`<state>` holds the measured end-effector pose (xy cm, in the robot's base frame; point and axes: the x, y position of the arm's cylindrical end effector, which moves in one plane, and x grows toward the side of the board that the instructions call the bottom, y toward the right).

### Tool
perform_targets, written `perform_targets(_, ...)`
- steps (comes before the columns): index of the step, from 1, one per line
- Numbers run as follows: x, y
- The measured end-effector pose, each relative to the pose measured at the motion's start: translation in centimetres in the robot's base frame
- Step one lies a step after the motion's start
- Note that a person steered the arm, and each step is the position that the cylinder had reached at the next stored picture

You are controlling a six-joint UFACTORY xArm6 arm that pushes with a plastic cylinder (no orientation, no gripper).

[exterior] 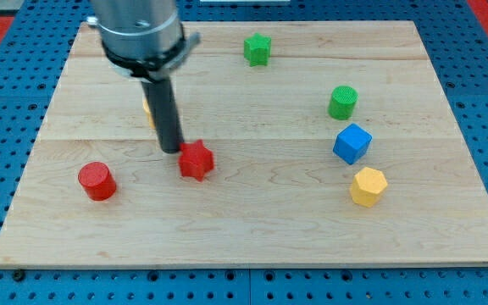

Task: Move the red star down a bit

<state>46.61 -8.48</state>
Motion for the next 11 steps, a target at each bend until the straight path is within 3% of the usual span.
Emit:
perform_targets(1,1.0,6.6)
perform_targets(2,3.3,7.1)
perform_targets(3,1.6,0.7)
perform_targets(4,3.8,0.4)
perform_targets(6,7.6,14.6)
perform_targets(8,4.8,16.4)
perform_targets(9,6.3,19.3)
perform_targets(10,8.8,19.2)
perform_targets(11,8.6,16.0)
